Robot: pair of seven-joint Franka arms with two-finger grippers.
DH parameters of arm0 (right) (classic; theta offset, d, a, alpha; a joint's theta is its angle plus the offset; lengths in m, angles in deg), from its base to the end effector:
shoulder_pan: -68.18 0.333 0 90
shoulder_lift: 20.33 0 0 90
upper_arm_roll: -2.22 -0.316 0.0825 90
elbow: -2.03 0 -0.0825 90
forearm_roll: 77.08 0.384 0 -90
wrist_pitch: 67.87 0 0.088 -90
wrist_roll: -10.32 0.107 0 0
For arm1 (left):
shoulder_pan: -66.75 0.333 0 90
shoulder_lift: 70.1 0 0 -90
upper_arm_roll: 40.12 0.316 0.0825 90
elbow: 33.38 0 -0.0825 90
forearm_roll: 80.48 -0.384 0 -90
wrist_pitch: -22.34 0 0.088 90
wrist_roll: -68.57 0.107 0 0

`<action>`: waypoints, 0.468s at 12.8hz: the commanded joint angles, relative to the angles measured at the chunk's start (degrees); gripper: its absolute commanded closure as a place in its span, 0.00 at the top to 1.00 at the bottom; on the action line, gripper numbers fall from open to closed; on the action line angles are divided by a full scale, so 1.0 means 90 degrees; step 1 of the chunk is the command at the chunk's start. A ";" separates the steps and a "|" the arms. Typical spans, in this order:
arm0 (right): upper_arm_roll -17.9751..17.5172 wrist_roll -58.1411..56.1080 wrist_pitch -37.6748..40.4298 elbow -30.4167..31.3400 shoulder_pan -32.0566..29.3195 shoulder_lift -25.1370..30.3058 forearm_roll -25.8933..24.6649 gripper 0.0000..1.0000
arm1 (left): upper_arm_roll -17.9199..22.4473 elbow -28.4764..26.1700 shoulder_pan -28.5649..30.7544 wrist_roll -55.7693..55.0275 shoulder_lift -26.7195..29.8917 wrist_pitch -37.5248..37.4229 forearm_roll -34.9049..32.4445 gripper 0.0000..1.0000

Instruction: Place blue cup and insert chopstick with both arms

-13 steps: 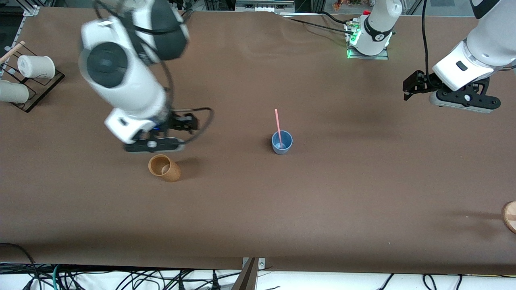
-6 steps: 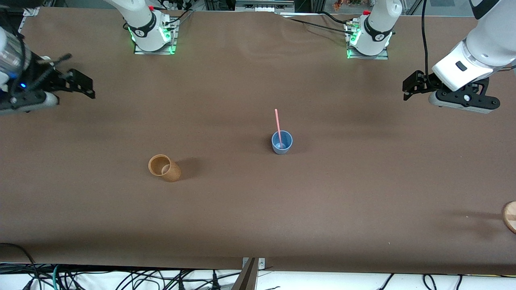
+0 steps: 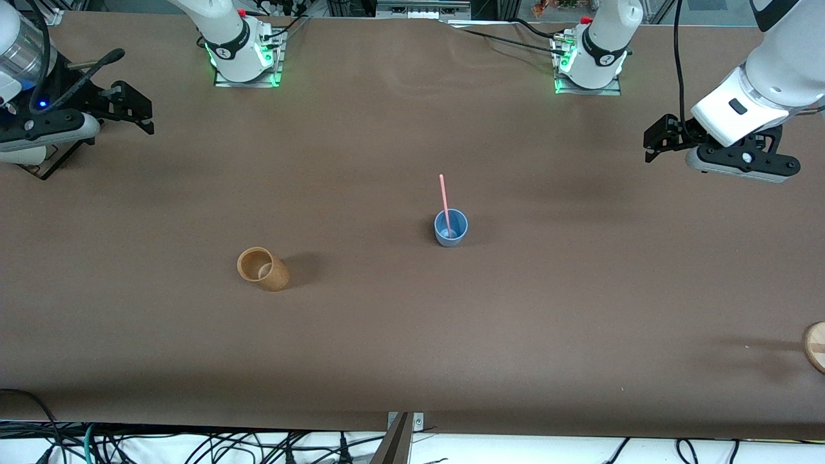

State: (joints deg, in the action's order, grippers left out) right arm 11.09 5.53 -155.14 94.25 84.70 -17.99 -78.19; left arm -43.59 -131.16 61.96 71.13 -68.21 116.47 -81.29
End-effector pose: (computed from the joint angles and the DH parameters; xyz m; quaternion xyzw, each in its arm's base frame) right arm 0.5323 0.0675 0.6243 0.9938 0.1082 -0.0228 0.0071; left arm 0.5416 -0.0777 0.5845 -0.9953 0.0949 0.0150 0.0088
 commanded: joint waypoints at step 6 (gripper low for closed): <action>-0.0106 -0.0006 0.0136 -0.0100 -0.0088 -0.0007 -0.0032 1.00 | 0.0025 0.0005 0.0024 0.0136 0.0024 0.0010 0.0139 1.00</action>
State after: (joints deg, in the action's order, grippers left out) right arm 11.02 5.52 -155.01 94.09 84.63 -18.28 -78.19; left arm -43.57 -131.16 61.99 71.13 -68.21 116.47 -81.29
